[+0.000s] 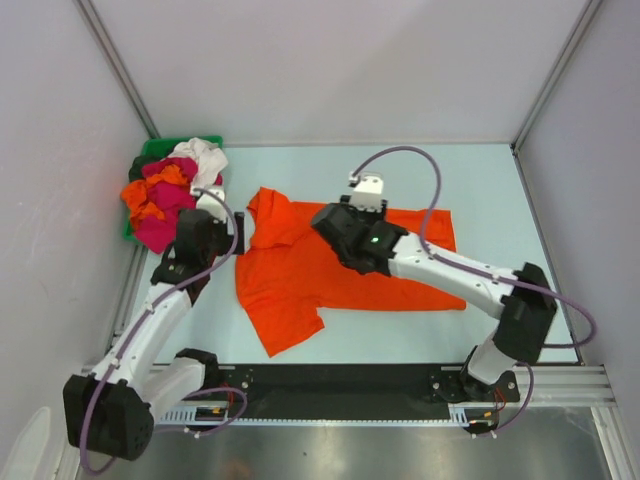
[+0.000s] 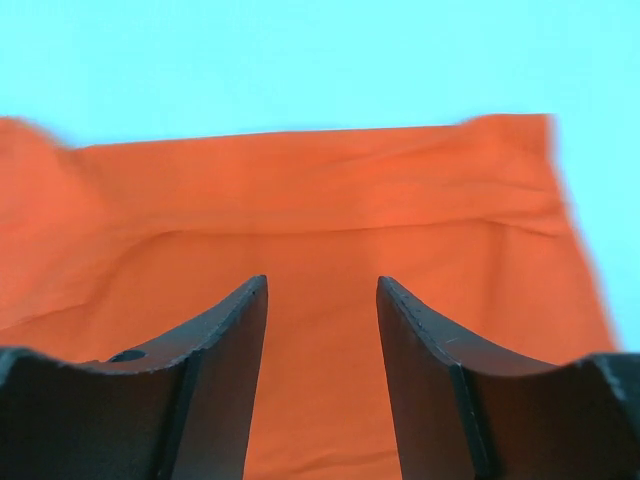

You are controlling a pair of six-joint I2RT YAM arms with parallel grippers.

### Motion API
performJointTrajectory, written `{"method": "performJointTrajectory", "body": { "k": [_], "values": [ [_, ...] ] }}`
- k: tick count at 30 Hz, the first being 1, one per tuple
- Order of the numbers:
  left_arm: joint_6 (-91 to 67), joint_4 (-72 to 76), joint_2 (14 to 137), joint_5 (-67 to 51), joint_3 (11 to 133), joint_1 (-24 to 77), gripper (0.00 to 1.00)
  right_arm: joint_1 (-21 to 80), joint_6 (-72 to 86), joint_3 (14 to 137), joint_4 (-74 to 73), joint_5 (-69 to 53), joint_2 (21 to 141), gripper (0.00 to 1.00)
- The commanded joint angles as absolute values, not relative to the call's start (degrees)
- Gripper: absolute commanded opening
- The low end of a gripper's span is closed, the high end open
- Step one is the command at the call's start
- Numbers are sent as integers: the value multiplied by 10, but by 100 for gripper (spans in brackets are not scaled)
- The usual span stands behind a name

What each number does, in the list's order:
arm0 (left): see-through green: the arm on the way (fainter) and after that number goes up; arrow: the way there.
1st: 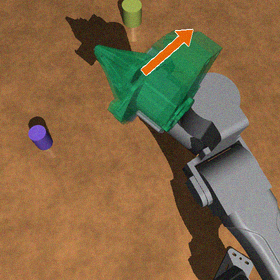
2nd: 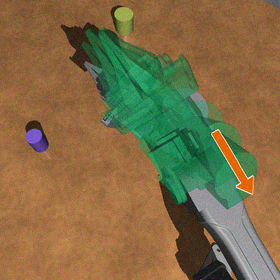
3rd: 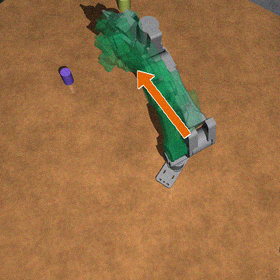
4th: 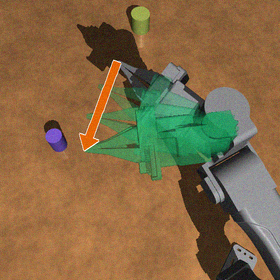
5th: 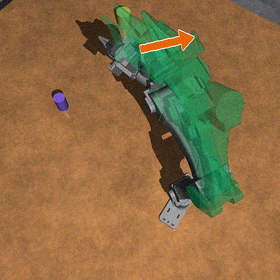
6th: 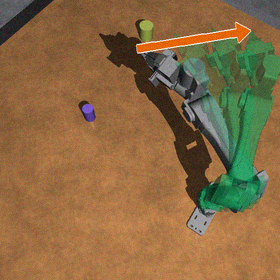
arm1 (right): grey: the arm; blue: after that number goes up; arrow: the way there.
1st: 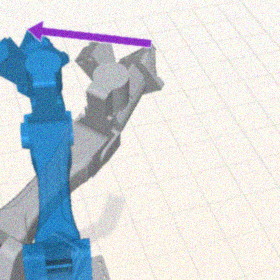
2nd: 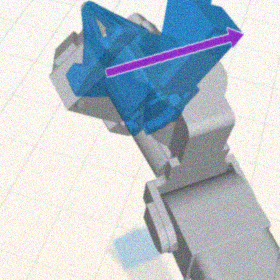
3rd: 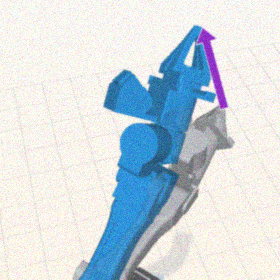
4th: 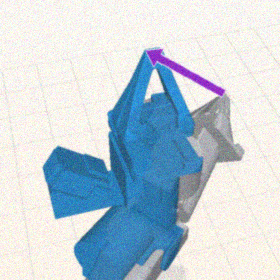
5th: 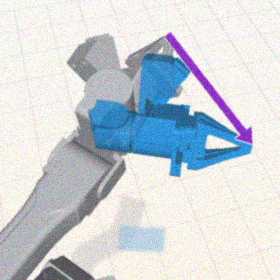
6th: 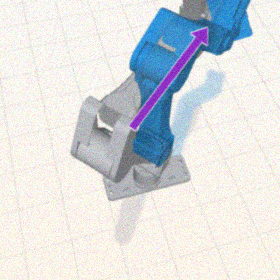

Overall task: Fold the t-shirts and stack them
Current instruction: Fold the flattened tshirt in 1/3 of the way

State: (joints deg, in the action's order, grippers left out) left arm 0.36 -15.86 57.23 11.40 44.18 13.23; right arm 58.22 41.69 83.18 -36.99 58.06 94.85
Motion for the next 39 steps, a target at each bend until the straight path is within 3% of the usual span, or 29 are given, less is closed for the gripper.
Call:
{"method": "performJointTrajectory", "body": {
  "k": [1, 6, 11, 18, 23, 26, 29, 39],
  "values": [
    [56, 61, 512, 56, 334, 79, 100, 504, 358, 757, -381, 643, 815, 54],
    [68, 272, 547, 15, 221, 50, 100, 419, 286, 694, -360, 656, 699, 57],
    [62, 492, 595, -44, 119, 37, 100, 403, 245, 682, -364, 663, 650, 59],
    [40, 642, 715, -48, 96, 16, 100, 400, 269, 682, -401, 661, 642, 61],
    [31, 630, 745, -18, 108, 17, 100, 399, 289, 691, -429, 662, 648, 61],
    [32, 726, 771, -17, 79, 22, 100, 395, 285, 690, -432, 663, 652, 61],
    [26, 689, 766, -2, 91, 22, 100, 382, 273, 686, -423, 647, 659, 62],
    [22, 679, 764, 16, 94, 22, 100, 326, 210, 647, -295, 565, 653, 62]
  ]
}}
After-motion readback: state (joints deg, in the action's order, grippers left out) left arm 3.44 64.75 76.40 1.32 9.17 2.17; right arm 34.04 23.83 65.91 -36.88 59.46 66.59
